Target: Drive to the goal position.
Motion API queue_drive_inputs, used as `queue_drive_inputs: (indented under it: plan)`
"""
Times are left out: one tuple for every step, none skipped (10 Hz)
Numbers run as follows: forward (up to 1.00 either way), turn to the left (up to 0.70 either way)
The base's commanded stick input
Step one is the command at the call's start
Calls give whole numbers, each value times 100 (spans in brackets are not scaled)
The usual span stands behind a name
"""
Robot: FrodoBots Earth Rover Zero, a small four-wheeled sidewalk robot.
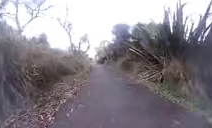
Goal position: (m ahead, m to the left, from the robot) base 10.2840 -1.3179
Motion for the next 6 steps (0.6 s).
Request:
queue_drive_inputs:
  plan:
    - [70,0]
    - [70,0]
    - [70,0]
    - [70,0]
    - [70,0]
    - [70,0]
